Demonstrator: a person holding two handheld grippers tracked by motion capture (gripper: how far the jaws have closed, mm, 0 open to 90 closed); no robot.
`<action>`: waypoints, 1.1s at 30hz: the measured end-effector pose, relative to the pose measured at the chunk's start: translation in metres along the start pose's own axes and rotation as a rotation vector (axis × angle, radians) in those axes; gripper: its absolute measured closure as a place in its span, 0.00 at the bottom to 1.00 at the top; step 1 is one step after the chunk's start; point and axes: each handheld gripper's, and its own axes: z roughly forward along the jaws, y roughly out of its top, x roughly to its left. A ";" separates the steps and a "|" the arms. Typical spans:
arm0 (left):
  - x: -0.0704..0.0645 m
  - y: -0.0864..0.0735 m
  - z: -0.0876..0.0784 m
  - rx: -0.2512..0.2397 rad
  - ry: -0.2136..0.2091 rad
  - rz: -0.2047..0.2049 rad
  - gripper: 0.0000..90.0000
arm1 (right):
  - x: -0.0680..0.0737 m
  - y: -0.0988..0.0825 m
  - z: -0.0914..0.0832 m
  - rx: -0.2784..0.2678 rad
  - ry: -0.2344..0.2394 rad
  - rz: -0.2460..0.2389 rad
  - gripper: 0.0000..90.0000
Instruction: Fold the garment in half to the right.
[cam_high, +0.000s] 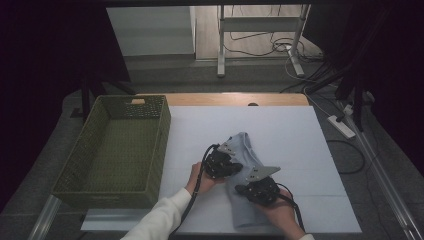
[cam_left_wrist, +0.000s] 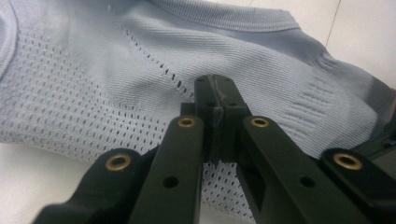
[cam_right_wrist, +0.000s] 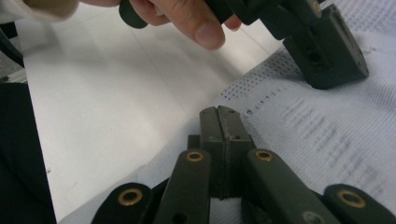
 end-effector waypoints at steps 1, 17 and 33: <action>0.000 0.000 0.001 0.004 -0.001 0.000 0.99 | 0.000 -0.001 0.001 0.005 -0.001 0.000 1.00; 0.004 -0.002 0.006 0.015 -0.003 -0.011 0.99 | 0.013 -0.004 -0.016 -0.009 0.048 -0.058 1.00; 0.006 -0.002 0.008 0.020 -0.012 -0.016 0.99 | 0.016 -0.015 -0.011 0.064 0.110 -0.055 1.00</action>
